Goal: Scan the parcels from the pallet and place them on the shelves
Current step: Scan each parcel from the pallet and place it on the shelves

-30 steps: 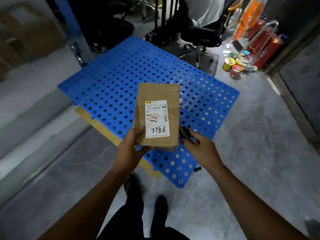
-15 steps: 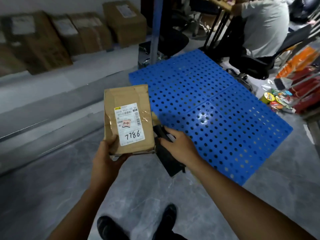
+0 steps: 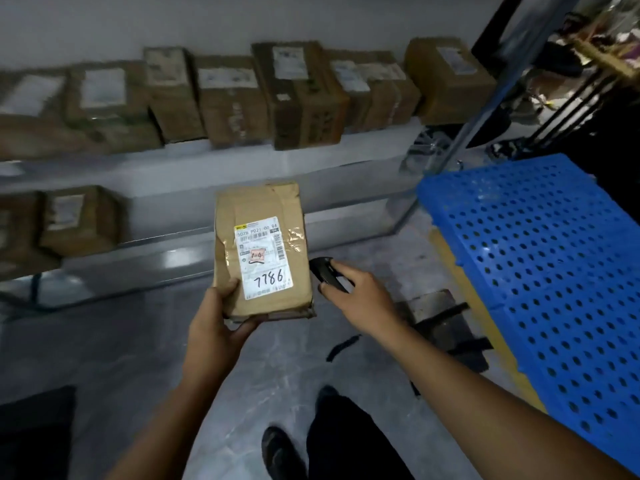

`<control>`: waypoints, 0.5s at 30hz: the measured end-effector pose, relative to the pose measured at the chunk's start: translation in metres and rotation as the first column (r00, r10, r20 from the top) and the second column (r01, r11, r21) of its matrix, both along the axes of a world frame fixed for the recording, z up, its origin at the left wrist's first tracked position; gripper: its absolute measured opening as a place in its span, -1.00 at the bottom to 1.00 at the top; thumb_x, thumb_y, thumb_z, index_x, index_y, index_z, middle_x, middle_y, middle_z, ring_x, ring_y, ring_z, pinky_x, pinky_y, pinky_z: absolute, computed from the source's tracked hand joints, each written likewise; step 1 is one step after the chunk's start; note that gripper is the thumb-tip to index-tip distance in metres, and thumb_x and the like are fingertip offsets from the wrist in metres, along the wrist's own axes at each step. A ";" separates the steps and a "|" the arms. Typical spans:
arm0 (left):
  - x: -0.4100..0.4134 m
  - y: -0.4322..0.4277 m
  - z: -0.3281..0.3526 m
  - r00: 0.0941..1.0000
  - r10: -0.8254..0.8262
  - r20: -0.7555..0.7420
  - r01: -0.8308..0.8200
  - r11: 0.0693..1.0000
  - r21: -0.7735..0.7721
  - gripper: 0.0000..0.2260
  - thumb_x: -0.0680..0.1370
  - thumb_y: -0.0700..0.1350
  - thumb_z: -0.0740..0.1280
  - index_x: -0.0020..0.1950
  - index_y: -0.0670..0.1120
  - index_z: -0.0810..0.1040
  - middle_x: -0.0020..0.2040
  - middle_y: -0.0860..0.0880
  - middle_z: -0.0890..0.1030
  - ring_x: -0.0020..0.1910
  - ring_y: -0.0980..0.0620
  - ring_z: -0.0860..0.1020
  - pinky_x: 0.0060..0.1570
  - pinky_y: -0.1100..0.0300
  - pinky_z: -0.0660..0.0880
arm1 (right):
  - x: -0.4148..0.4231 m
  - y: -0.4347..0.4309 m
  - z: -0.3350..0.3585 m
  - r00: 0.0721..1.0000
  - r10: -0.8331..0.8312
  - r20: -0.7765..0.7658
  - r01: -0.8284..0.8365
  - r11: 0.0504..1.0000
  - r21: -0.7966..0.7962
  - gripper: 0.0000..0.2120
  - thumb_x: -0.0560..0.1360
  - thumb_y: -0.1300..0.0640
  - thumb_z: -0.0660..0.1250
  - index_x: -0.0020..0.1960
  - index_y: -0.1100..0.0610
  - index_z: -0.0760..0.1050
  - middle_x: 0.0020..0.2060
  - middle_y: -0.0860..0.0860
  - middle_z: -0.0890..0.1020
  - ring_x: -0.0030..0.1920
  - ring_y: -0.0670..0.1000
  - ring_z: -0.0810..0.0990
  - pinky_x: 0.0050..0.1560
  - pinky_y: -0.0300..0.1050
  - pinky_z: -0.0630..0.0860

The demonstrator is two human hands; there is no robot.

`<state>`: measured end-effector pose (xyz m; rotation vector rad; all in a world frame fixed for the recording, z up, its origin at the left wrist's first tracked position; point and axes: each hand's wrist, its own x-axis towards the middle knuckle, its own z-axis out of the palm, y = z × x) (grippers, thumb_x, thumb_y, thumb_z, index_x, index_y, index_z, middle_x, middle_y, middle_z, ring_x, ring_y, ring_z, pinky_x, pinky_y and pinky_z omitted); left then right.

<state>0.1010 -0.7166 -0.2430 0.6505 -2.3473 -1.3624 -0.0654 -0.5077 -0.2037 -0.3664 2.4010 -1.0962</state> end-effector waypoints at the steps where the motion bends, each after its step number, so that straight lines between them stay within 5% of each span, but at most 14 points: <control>1: 0.003 -0.015 -0.005 1.000 0.017 0.014 -0.018 1.000 0.012 -0.40 0.32 0.18 0.51 0.28 0.38 0.33 0.19 0.48 0.45 0.13 0.45 0.52 -0.07 0.56 0.45 | -0.003 -0.019 -0.006 1.000 0.022 0.014 -0.023 1.000 0.005 -0.40 0.46 -0.23 0.40 0.47 -0.17 0.40 0.40 -0.08 0.50 0.37 -0.04 0.46 0.30 -0.12 0.43; 5: 0.009 -0.074 -0.032 0.988 0.111 0.104 -0.115 0.993 0.031 -0.36 0.35 0.09 0.60 0.33 0.25 0.38 0.19 0.50 0.44 0.14 0.48 0.48 -0.03 0.51 0.42 | -0.018 -0.093 -0.036 0.989 0.135 0.060 -0.137 0.989 0.047 -0.36 0.42 -0.31 0.38 0.46 -0.18 0.42 0.38 -0.08 0.52 0.37 -0.01 0.47 0.35 0.01 0.45; 9: 0.002 -0.134 -0.061 0.967 0.186 0.175 -0.190 0.982 0.006 -0.34 0.39 -0.01 0.63 0.32 0.32 0.34 0.20 0.55 0.42 0.19 0.46 0.47 0.04 0.34 0.48 | -0.043 -0.167 -0.072 0.971 0.233 0.060 -0.236 0.971 0.045 -0.42 0.45 -0.22 0.43 0.43 -0.14 0.46 0.36 -0.16 0.55 0.34 -0.07 0.50 0.21 -0.19 0.43; 15: -0.014 -0.221 -0.093 0.917 0.283 0.281 -0.289 0.957 -0.020 -0.32 0.41 0.01 0.62 0.38 0.28 0.31 0.29 0.18 0.53 0.22 0.16 0.54 0.09 0.17 0.54 | -0.072 -0.272 -0.126 0.915 0.353 0.193 -0.366 0.930 0.033 -0.39 0.46 -0.23 0.42 0.46 -0.11 0.43 0.38 -0.16 0.52 0.35 -0.06 0.50 0.20 -0.21 0.40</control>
